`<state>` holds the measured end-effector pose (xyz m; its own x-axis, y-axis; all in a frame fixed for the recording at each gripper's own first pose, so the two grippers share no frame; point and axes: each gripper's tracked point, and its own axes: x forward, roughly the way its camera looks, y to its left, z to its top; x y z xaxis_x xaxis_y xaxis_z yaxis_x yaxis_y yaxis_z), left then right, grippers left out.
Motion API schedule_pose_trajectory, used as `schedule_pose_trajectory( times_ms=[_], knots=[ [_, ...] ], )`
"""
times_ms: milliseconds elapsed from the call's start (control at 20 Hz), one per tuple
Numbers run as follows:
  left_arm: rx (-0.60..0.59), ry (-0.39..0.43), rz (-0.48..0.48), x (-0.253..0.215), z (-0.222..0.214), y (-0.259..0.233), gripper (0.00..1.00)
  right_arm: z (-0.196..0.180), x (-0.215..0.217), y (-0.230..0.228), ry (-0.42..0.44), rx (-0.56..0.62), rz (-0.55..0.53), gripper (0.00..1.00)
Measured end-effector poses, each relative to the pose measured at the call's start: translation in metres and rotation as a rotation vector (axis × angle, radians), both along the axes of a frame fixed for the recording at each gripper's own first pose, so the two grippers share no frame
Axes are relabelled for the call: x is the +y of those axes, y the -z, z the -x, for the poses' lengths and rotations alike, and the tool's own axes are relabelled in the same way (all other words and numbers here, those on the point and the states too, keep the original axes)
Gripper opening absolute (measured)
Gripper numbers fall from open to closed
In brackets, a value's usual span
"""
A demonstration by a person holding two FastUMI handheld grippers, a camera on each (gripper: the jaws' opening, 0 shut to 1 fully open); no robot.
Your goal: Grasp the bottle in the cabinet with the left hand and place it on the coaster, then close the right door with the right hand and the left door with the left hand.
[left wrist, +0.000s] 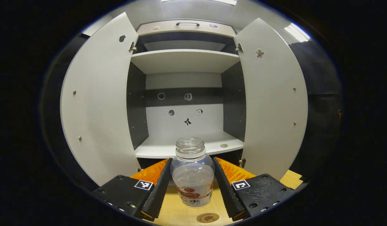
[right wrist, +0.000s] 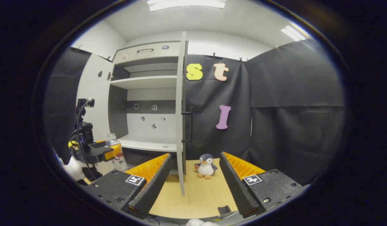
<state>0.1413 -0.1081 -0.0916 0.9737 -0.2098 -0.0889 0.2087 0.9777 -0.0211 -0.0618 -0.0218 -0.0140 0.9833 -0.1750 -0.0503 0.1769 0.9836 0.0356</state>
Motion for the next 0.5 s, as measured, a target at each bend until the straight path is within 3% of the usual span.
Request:
schedule_pose_trajectory(
  times_ms=[150, 200, 500],
  knots=[
    [0.021, 0.014, -0.001, -0.013, 0.016, 0.044, 0.8, 0.001, -0.012, 0.012, 0.0, 0.026, -0.006, 0.99],
    [0.034, 0.025, 0.005, -0.019, 0.021, 0.06, 0.76, 0.001, -0.015, 0.016, 0.002, 0.034, -0.012, 0.99],
    [0.163, 0.048, 0.07, -0.038, 0.039, 0.156, 0.76, -0.002, -0.021, 0.03, 0.011, 0.05, 0.004, 0.99]
  ],
)
